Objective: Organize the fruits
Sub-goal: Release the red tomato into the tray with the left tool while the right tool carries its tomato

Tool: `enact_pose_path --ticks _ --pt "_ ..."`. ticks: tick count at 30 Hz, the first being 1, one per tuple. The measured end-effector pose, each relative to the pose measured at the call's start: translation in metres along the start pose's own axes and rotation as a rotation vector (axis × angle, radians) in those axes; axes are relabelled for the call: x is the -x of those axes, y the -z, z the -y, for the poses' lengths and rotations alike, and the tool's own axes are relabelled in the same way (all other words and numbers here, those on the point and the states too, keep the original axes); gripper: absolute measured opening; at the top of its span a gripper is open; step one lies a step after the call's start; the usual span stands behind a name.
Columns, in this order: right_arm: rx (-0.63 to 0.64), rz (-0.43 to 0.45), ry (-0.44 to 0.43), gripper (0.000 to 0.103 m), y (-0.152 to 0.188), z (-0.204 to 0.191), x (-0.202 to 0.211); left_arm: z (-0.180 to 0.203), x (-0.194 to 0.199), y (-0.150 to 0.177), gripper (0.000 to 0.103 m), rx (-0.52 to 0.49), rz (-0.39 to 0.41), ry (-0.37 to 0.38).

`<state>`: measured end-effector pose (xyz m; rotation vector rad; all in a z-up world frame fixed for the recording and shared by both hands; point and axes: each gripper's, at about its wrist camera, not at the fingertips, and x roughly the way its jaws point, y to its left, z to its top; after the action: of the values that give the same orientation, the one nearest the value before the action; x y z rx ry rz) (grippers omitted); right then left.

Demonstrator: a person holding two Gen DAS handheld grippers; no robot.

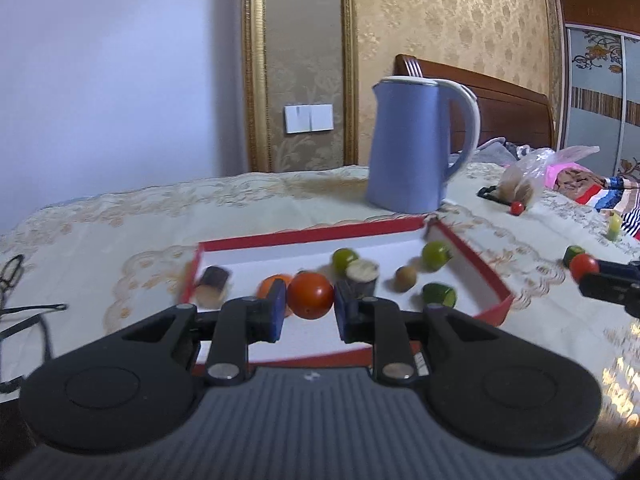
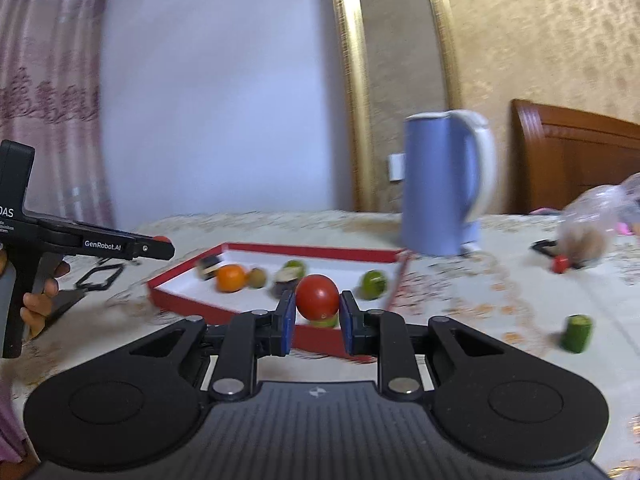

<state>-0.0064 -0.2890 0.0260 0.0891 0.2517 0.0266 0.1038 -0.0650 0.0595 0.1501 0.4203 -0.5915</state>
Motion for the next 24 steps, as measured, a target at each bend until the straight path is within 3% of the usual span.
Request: enact_pose_path --ticks 5,8,16,24 --pt "0.044 0.051 0.127 0.023 -0.009 0.019 0.013 0.018 -0.023 -0.013 0.023 0.047 -0.027 0.076" --pt "0.037 0.081 0.174 0.023 -0.014 0.031 0.021 0.030 -0.036 -0.016 0.023 0.035 -0.039 0.064" --pt "-0.015 0.053 0.084 0.023 -0.008 0.031 0.012 0.034 -0.085 0.000 0.023 0.049 -0.167 0.007" --pt "-0.009 0.023 0.029 0.023 -0.001 0.015 0.000 0.030 -0.101 0.008 0.023 0.052 -0.201 -0.036"
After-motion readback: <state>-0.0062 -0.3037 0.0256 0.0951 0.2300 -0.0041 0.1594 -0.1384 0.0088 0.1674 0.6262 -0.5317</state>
